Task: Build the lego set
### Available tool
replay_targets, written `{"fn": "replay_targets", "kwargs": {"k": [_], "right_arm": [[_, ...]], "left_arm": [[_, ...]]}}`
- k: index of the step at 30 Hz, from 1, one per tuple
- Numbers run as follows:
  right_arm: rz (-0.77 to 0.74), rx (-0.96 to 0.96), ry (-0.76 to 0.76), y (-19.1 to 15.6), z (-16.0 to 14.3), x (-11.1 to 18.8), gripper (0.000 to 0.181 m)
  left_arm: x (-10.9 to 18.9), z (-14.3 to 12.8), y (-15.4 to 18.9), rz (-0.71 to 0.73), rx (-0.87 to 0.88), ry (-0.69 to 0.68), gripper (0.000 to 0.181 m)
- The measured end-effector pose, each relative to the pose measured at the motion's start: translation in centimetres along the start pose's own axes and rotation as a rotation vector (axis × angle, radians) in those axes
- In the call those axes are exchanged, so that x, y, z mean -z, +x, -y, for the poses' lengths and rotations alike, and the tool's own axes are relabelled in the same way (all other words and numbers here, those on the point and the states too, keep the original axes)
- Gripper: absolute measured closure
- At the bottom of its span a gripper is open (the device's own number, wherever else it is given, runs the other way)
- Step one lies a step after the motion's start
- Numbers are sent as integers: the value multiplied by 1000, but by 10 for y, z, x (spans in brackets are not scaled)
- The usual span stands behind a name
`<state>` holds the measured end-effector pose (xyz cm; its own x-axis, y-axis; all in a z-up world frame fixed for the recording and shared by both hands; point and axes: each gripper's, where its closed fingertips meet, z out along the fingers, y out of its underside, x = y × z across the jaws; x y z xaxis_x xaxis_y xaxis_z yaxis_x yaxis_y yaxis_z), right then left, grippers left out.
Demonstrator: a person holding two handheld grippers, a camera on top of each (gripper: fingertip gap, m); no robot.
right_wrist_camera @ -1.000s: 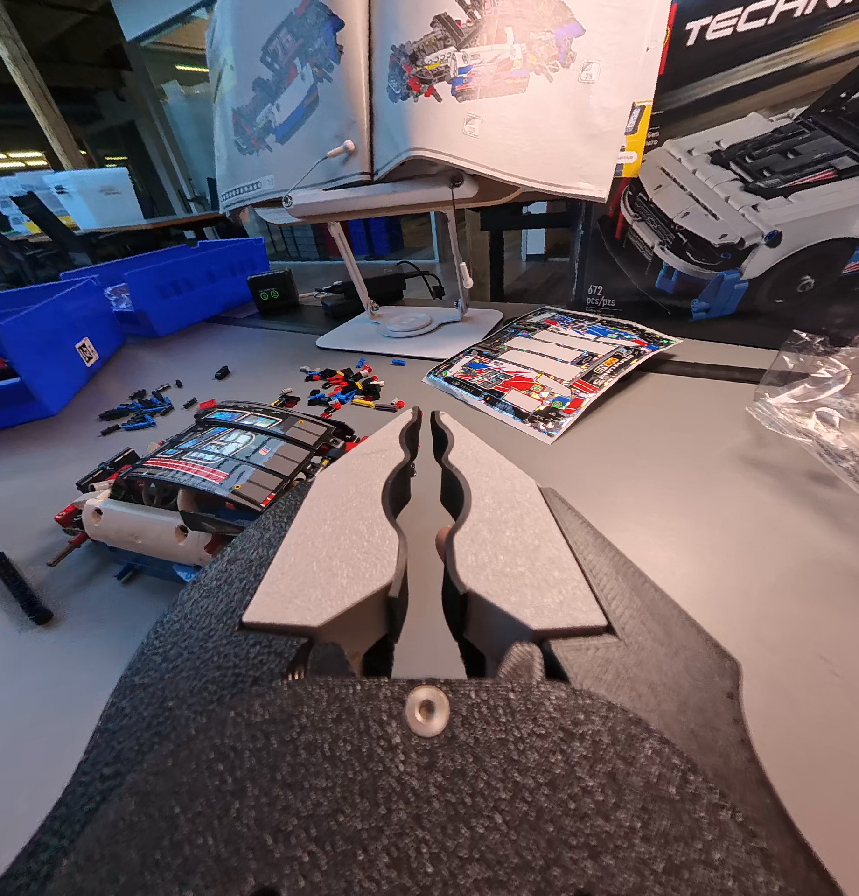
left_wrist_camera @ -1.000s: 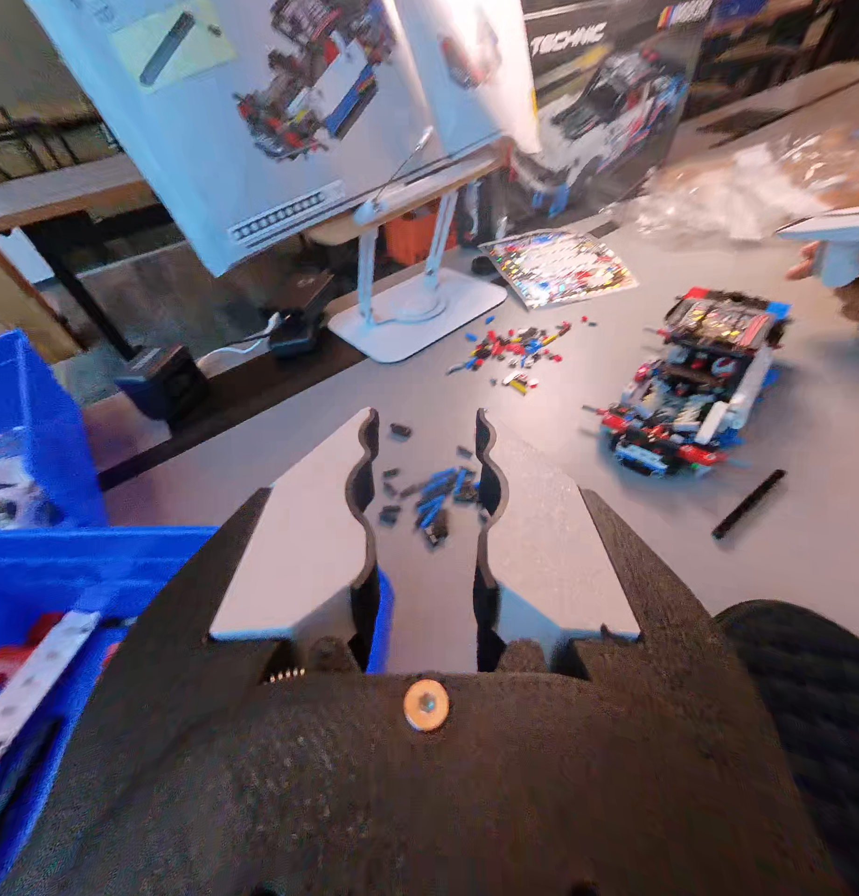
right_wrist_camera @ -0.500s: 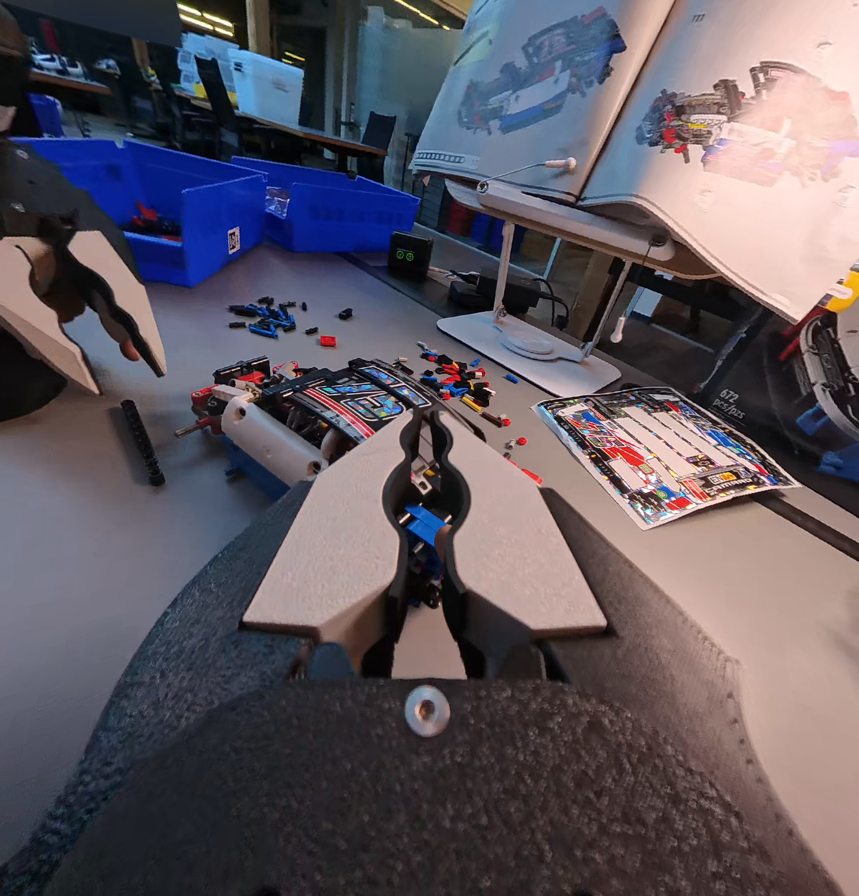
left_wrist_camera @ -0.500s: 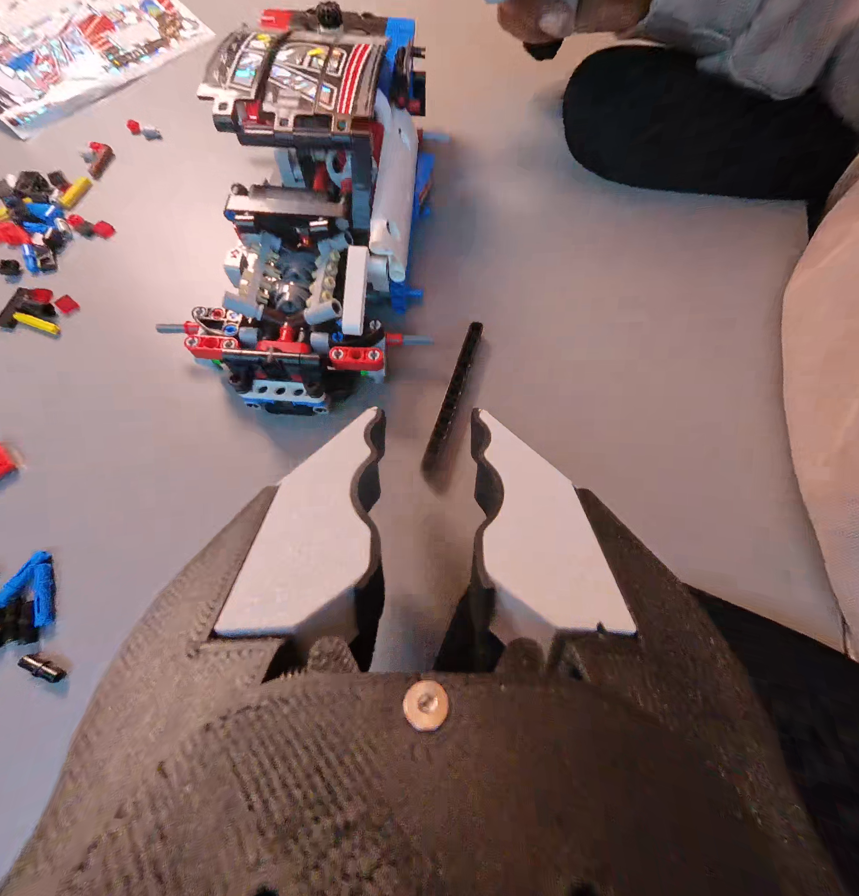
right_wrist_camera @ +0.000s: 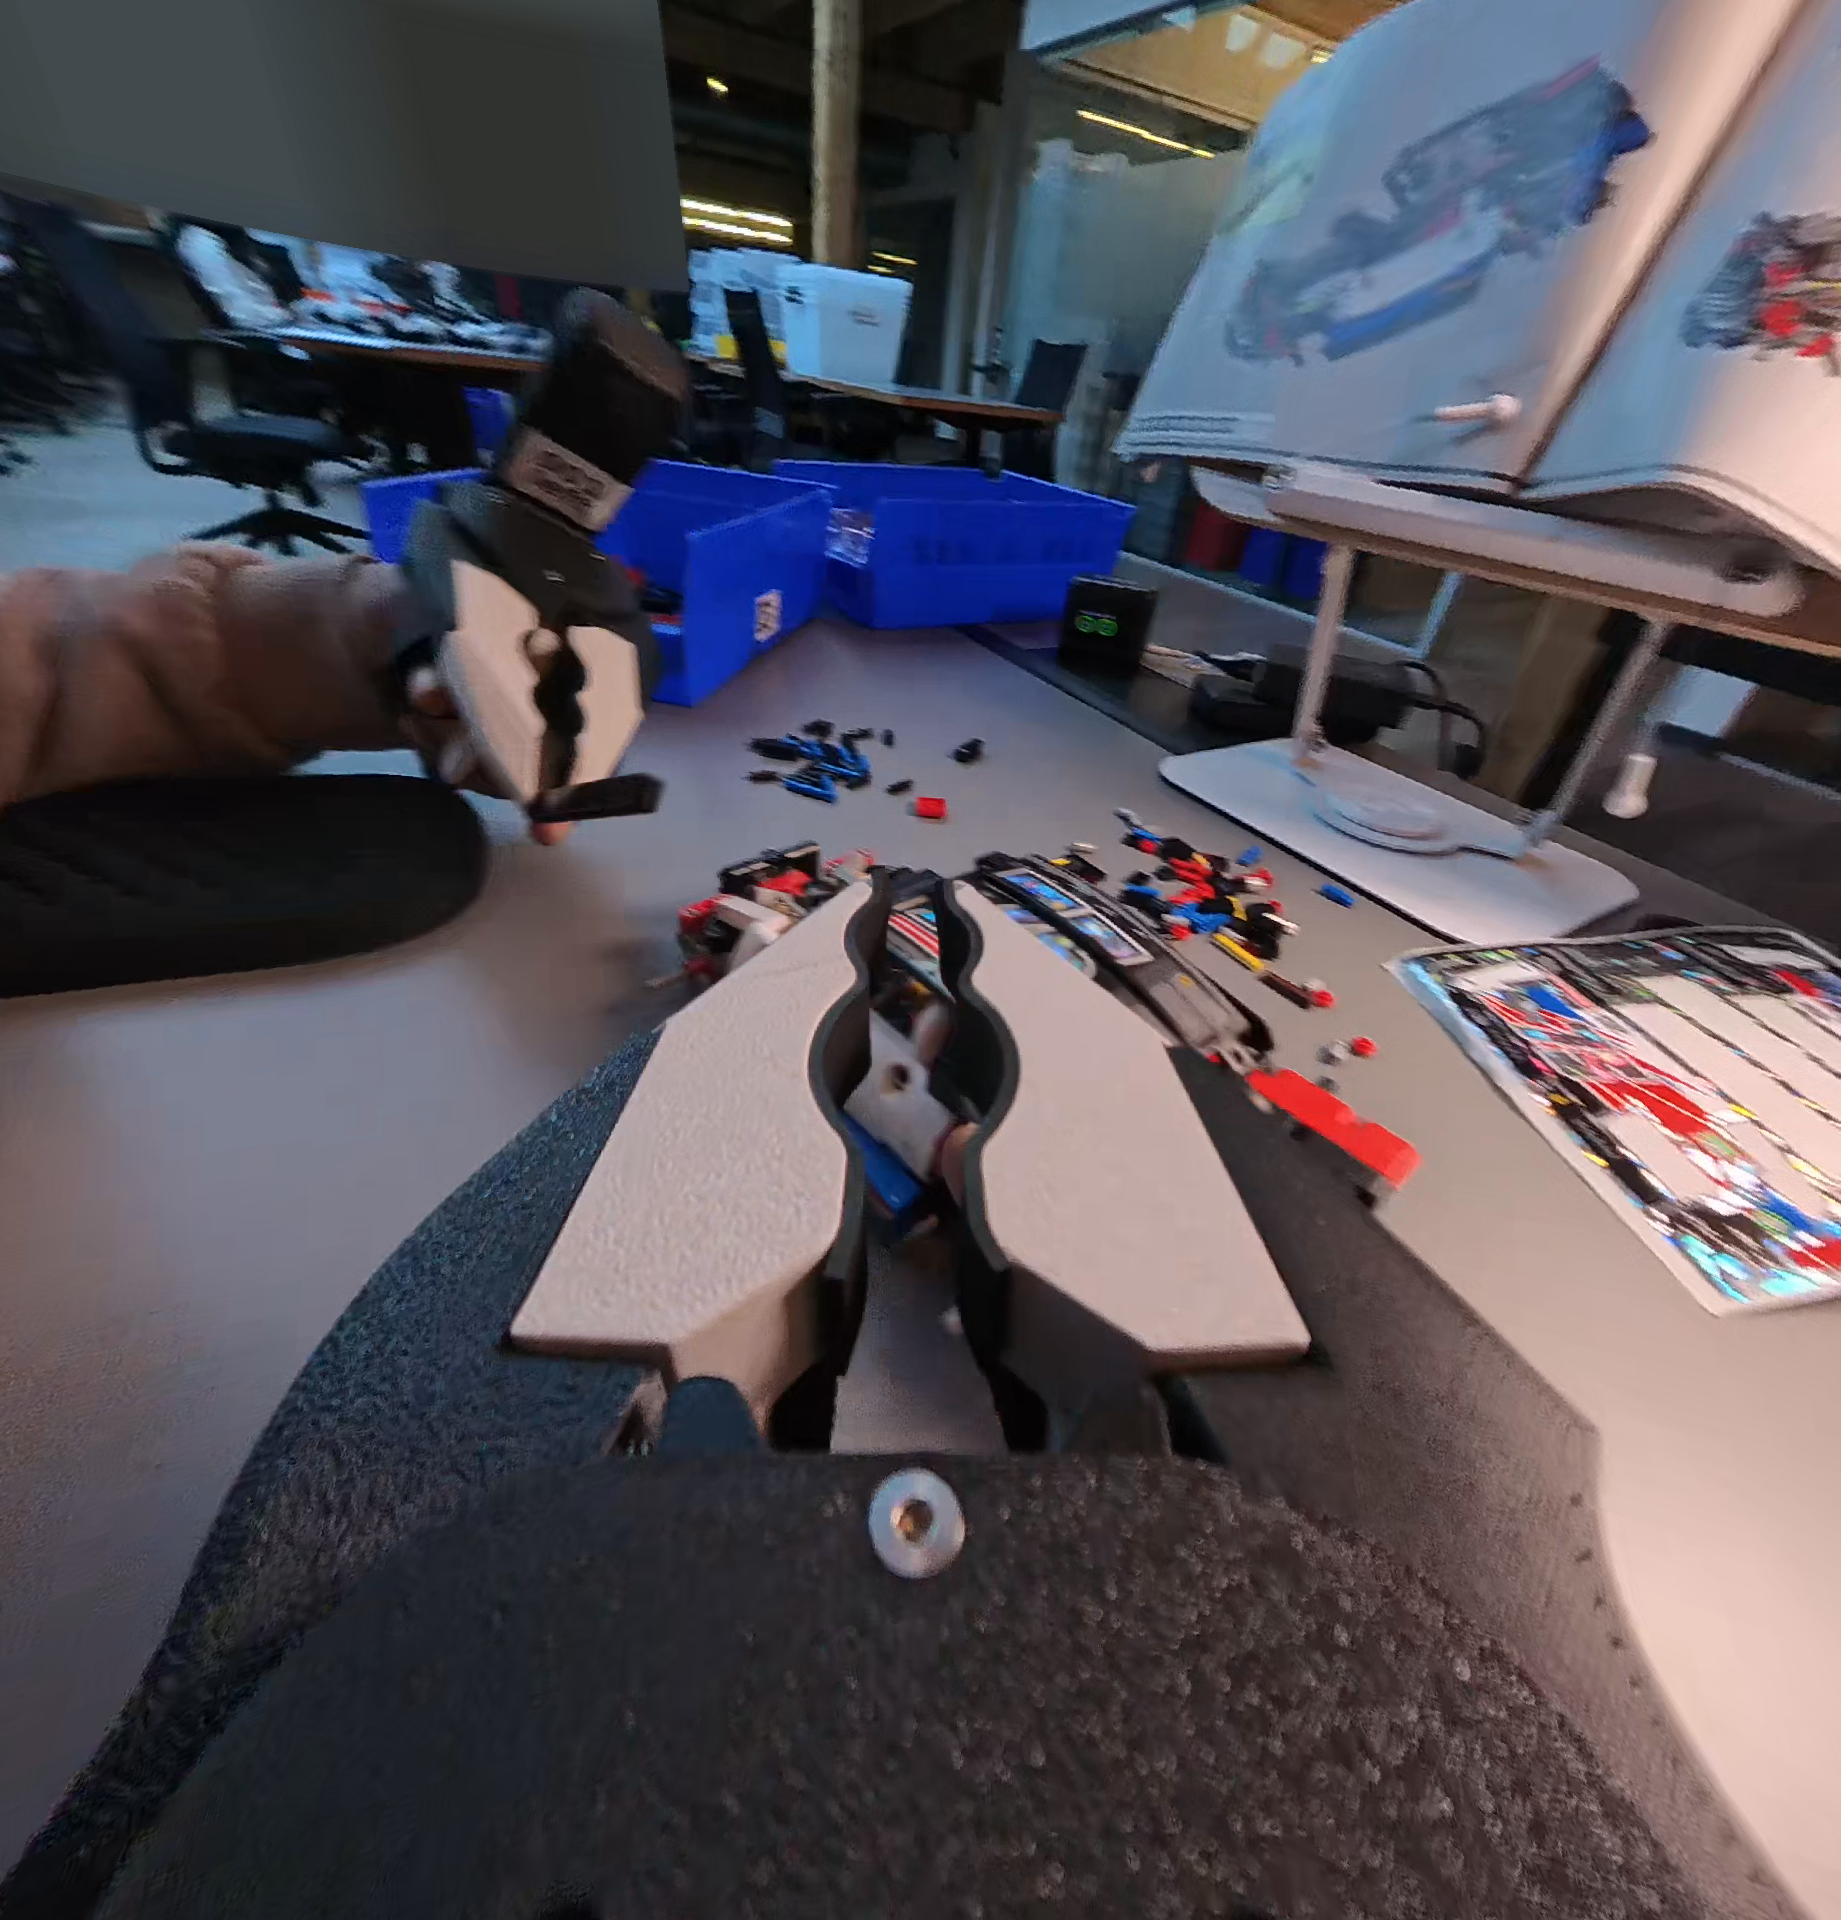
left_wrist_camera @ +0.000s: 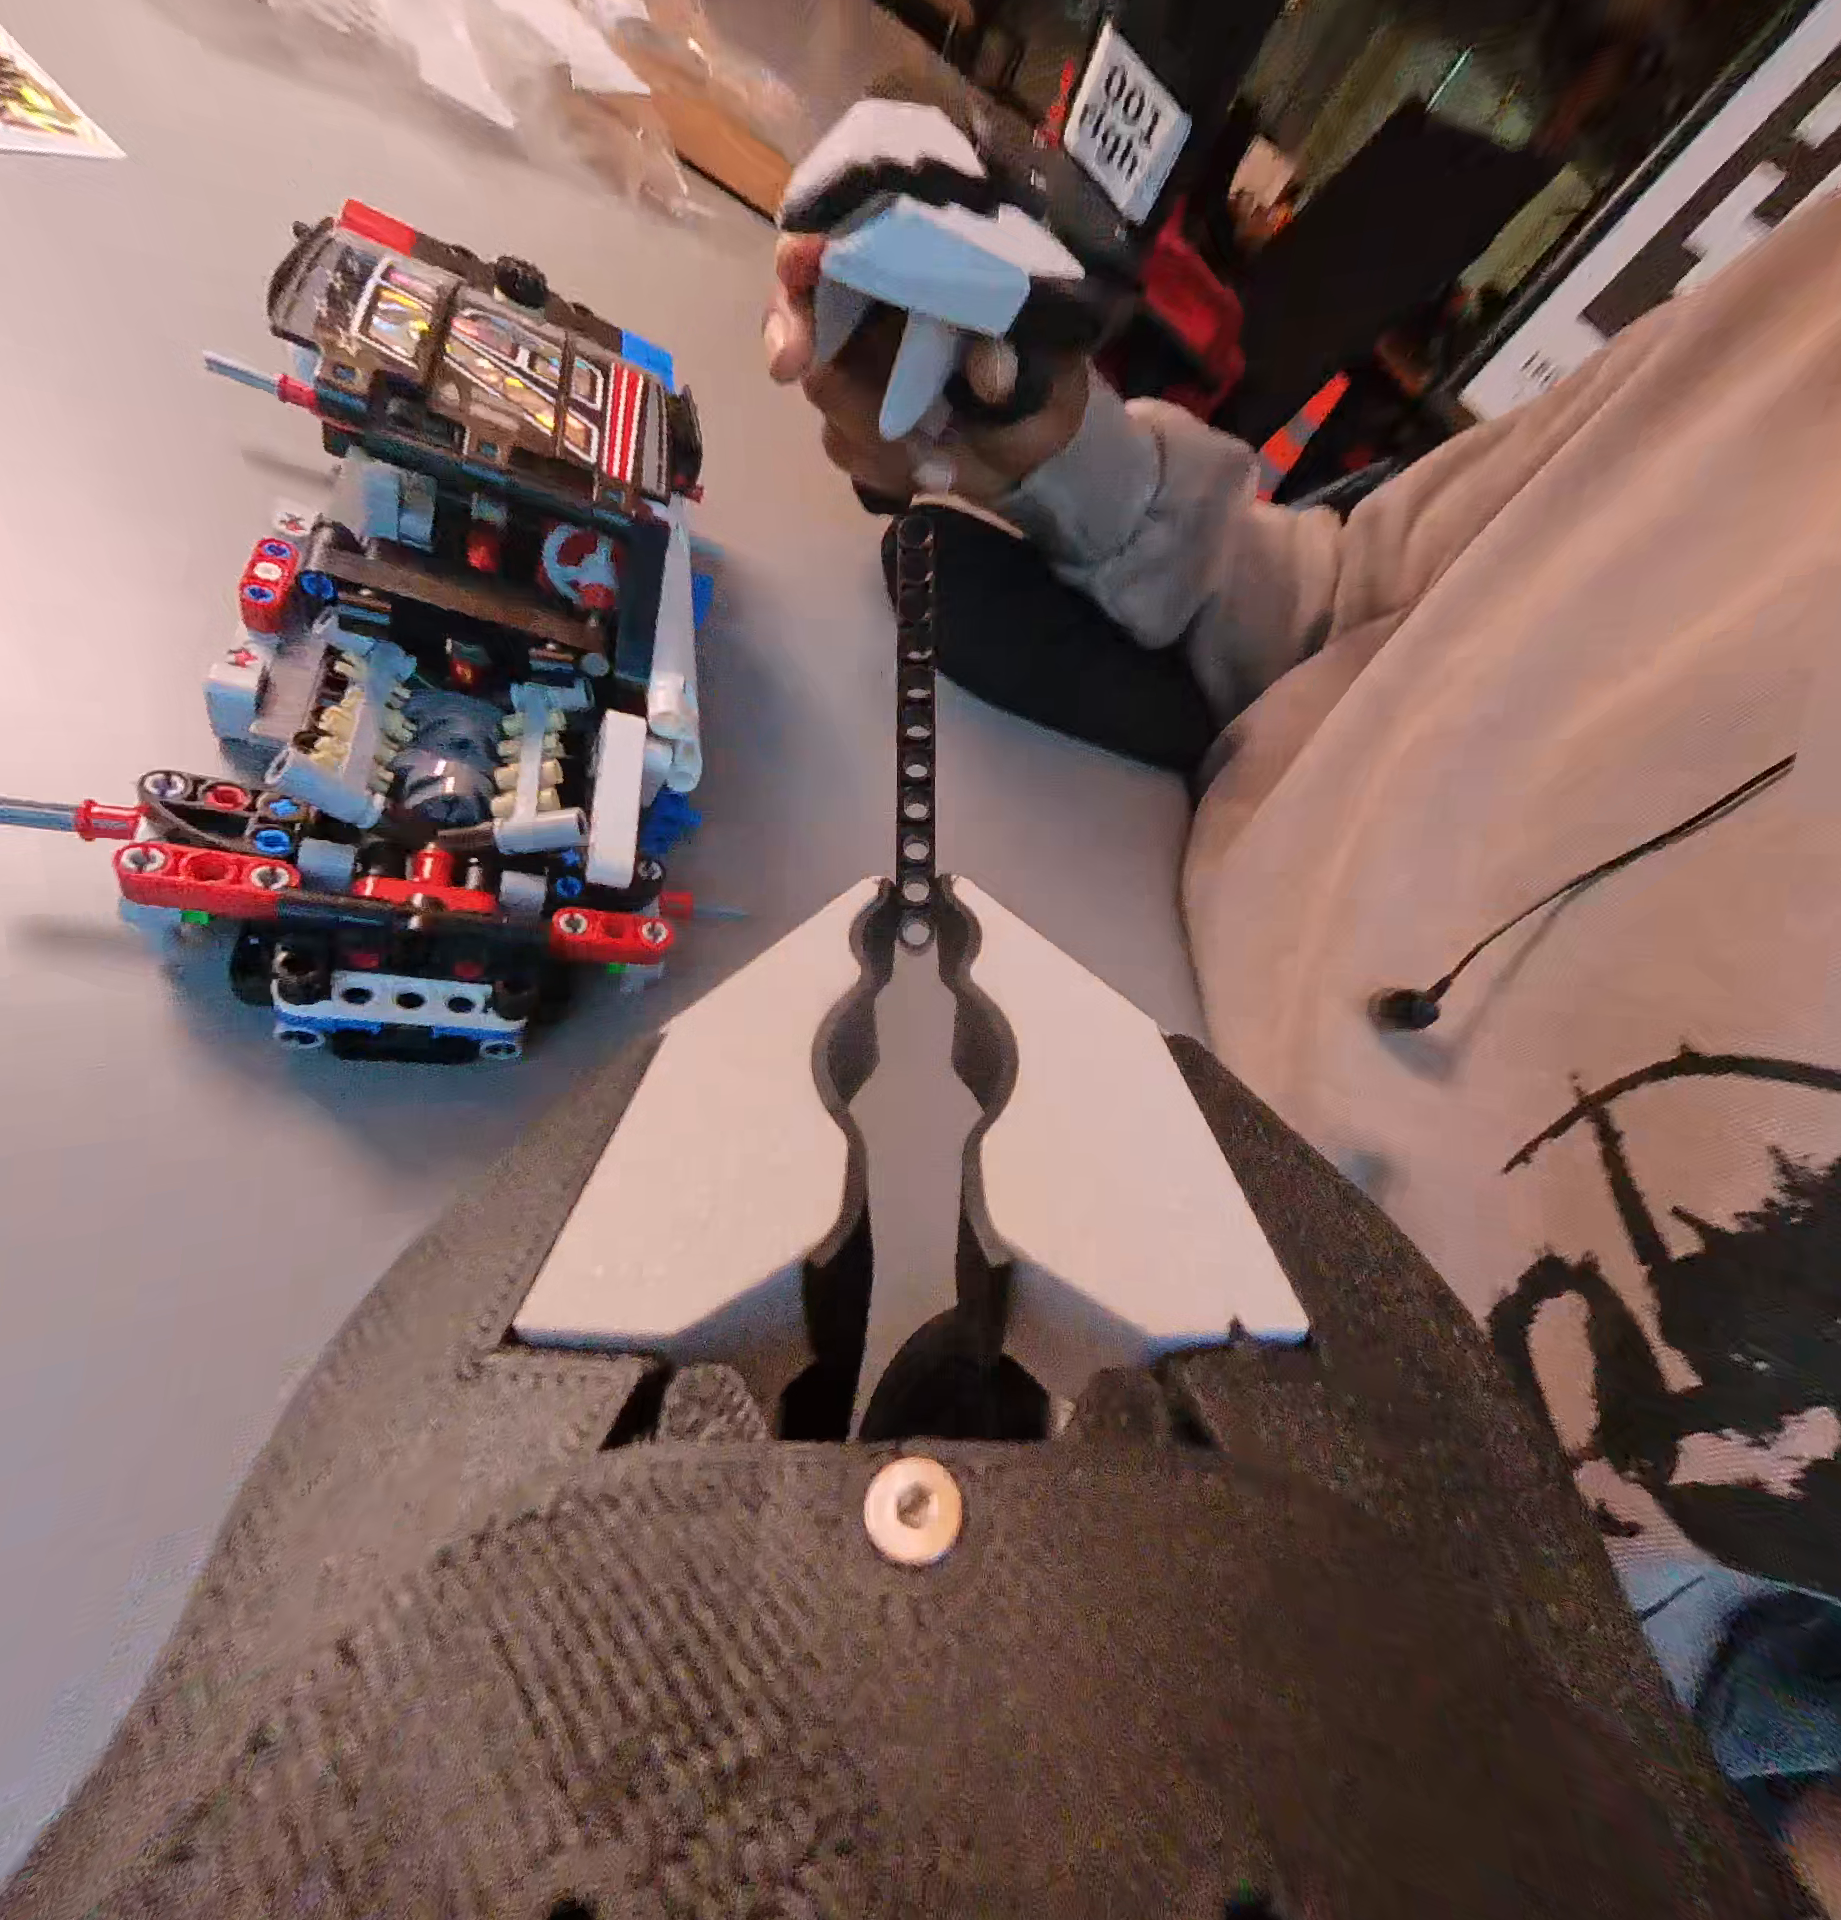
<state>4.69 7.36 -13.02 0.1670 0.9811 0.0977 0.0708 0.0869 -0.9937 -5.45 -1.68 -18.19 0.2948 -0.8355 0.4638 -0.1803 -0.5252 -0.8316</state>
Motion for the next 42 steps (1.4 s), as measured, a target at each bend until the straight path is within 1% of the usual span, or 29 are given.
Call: {"fn": "replay_targets", "kwargs": {"k": [2,5,8,11,17,24,28,29,32,34,38,41,42], "right_arm": [[122,-7,14,-26,6,-8,168],[198,12,0,-48,8,-21,159],[236,30,-3,-58,9,-29,147],[281,31,17,-66,17,-32,145],[330,43,25,-67,26,-33,151],[425,-24,24,-80,24,-32,171],[468,-80,34,-83,25,-32,165],[485,-90,38,-86,25,-31,165],[521,-125,47,-90,27,-29,174],[548,-165,57,-93,28,-28,175],[588,-252,78,-96,31,-29,166],[610,-280,88,-99,32,-29,165],[609,-285,84,-98,31,-30,162]], "left_arm": [[7,15,6,-108,137,100,175],[12,28,18,-265,266,177,175],[12,37,25,-383,371,213,176],[8,41,30,-459,439,217,176],[-3,37,36,-497,462,157,176],[-10,32,39,-512,474,132,175],[-11,30,41,-527,482,121,175],[-11,29,42,-530,480,114,175],[-12,26,46,-550,480,97,175],[-13,25,49,-566,483,89,175],[-14,23,53,-588,481,77,175],[-13,22,56,-603,477,69,175],[-13,22,57,-611,475,65,176]]}}
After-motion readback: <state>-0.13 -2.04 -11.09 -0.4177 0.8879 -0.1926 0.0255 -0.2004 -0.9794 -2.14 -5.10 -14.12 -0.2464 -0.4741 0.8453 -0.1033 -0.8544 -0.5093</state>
